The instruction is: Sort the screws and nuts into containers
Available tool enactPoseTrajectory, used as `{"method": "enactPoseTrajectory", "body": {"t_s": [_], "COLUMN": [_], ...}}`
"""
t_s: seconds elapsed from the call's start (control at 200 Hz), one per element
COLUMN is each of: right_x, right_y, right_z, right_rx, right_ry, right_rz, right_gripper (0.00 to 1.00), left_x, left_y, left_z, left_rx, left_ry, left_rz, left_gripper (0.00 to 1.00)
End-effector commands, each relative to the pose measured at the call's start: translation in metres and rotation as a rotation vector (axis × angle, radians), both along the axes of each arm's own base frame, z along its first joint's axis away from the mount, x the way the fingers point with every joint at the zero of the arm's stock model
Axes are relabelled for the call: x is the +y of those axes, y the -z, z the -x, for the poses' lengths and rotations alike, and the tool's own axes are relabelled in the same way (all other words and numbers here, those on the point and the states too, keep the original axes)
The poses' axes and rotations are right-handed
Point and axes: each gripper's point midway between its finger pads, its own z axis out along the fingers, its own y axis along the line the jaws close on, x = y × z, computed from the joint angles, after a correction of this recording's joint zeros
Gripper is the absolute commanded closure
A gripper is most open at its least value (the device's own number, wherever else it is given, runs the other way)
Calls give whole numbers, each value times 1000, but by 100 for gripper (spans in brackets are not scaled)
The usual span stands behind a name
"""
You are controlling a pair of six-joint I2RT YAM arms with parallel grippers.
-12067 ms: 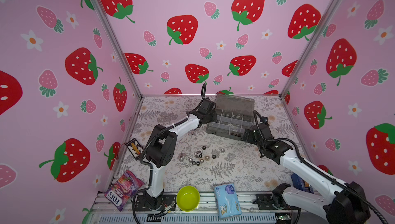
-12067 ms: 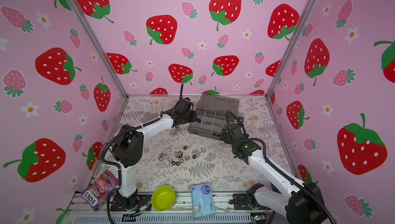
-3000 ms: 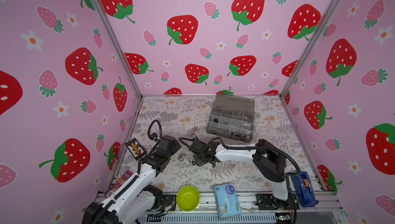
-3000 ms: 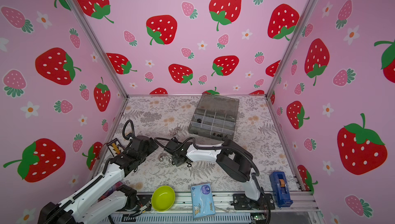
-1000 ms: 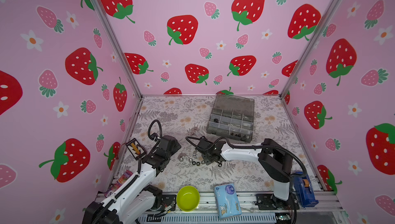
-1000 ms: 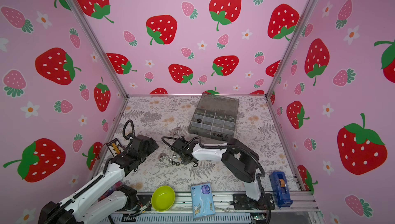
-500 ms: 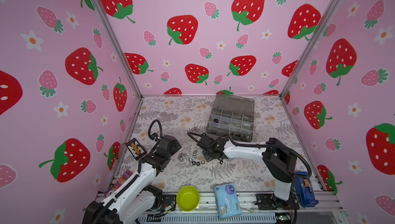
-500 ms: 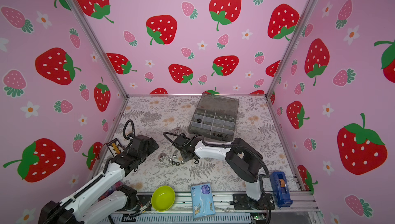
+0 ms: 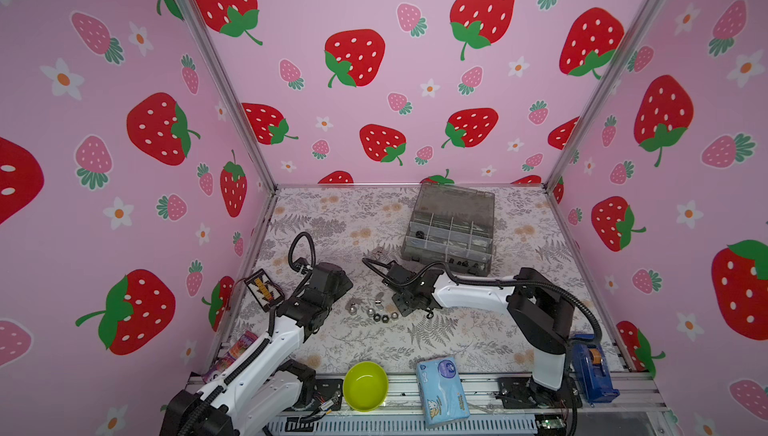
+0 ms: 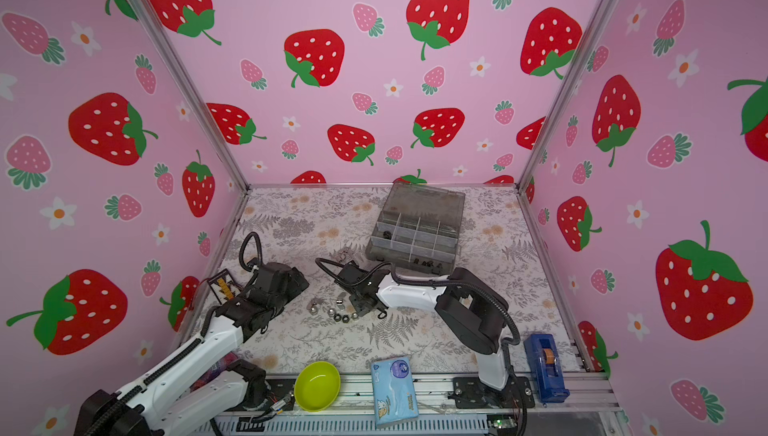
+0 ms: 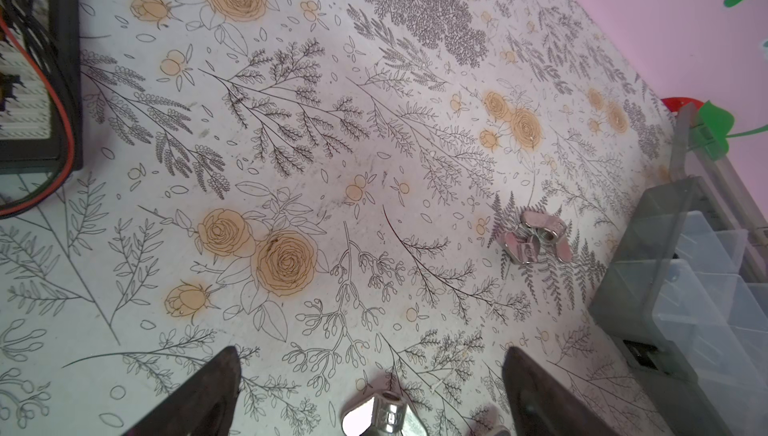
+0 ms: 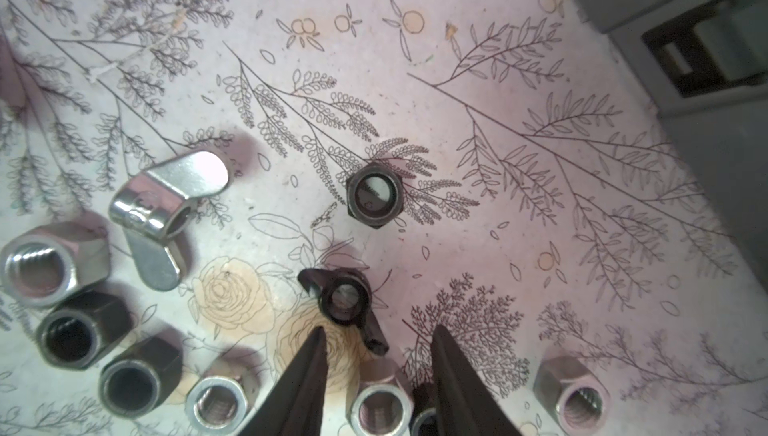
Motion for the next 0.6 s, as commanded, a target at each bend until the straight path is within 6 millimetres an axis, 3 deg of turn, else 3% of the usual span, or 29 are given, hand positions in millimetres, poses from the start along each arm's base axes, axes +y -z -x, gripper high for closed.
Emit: {"method": "enactPoseTrajectory", "body": {"t_s": [0.0,0.19,0.33,0.595], "right_x": [7,9,10,6], "right_y": [5,10,12,14], "right_z": [-2,1,2,5], "right_rx": [7,22,32,46], "right_ry": [-40,-76,-86,-76], "right_rz": [10,19,22,33], "right_gripper": [58,63,75,86], "left_x": [0,1,2,4], "left_y": [-15,-15,-17,-21], "left_z": [-7,-7,-7,-6], "left_rx": [-37,-36,-43,-57], "left_ry": [-21,-24,-27,-38], "left_rz": [15,15,14,12], "left_gripper": [1,1,1,1]}}
